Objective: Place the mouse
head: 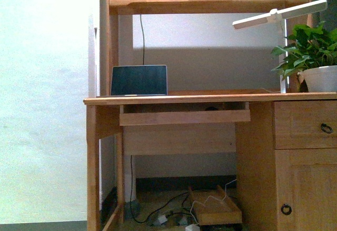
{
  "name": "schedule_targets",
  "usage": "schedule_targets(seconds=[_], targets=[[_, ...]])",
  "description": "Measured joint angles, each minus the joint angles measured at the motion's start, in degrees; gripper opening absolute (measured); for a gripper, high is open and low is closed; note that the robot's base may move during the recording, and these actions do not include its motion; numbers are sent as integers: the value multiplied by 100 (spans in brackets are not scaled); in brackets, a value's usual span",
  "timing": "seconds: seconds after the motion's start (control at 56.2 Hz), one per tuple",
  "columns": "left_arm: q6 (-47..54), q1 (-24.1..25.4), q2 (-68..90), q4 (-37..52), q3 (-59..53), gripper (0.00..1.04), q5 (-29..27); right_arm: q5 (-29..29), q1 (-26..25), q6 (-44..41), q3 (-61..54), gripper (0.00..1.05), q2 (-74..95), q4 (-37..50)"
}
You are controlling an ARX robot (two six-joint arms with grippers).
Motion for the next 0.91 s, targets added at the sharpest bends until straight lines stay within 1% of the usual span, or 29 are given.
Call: schedule_targets(seconds=[0.907], targets=[[0, 0, 0, 0, 0, 97, 0, 0, 0, 0, 0, 97, 0, 0]])
